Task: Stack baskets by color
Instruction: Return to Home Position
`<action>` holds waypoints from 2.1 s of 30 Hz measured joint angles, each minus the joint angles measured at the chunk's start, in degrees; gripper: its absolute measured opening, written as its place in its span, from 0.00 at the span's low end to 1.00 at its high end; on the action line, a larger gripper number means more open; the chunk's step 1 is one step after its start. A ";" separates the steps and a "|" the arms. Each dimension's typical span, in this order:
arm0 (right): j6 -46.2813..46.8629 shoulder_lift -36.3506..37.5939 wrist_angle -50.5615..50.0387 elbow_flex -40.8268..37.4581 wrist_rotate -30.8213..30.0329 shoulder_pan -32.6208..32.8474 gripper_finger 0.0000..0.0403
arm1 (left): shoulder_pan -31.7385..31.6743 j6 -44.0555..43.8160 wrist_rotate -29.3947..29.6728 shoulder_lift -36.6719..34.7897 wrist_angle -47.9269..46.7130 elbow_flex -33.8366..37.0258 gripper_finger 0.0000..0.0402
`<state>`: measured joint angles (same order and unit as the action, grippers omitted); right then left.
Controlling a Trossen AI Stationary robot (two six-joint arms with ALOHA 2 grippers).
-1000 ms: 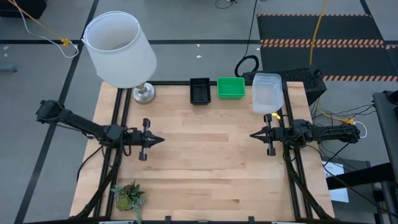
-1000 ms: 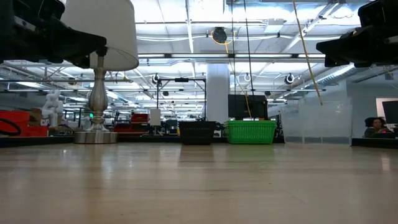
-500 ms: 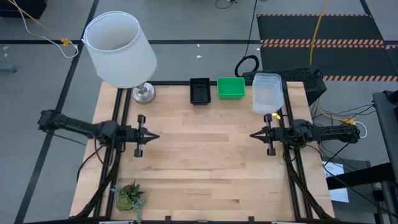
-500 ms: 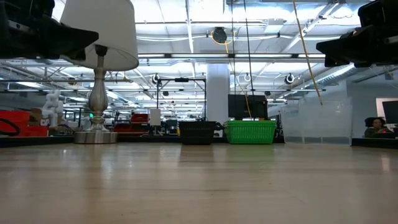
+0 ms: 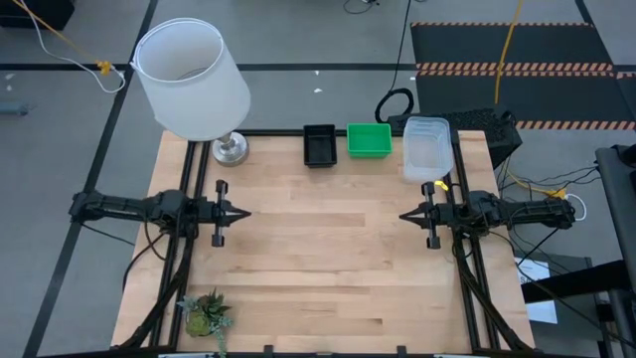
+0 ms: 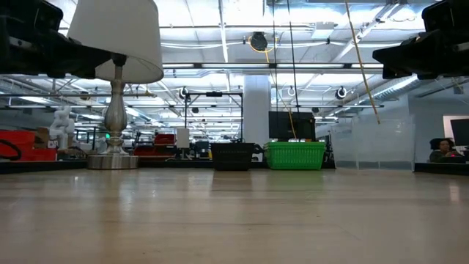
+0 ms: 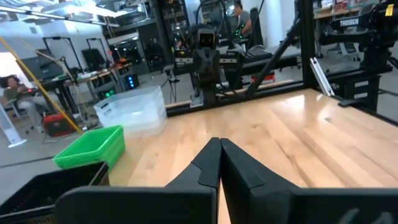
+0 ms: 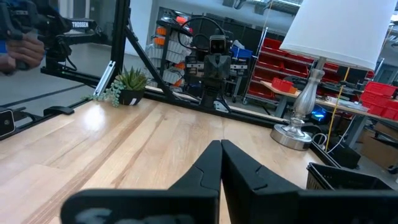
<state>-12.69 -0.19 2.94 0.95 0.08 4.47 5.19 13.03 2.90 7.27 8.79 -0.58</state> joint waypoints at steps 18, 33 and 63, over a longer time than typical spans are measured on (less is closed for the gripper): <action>0.00 0.00 0.00 0.00 0.02 0.00 0.00 | 0.03 0.16 0.02 -7.13 -7.13 0.00 0.02; -0.02 0.02 0.00 0.00 0.02 0.00 0.00 | 0.03 1.58 -0.49 -6.80 -8.00 -0.07 0.02; -0.02 0.00 0.00 0.00 0.00 0.02 0.00 | 0.03 1.53 -0.42 -6.80 -5.67 0.04 0.02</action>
<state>-12.71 -0.19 2.94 0.95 0.08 4.49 5.21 14.56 2.48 0.47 3.11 -0.54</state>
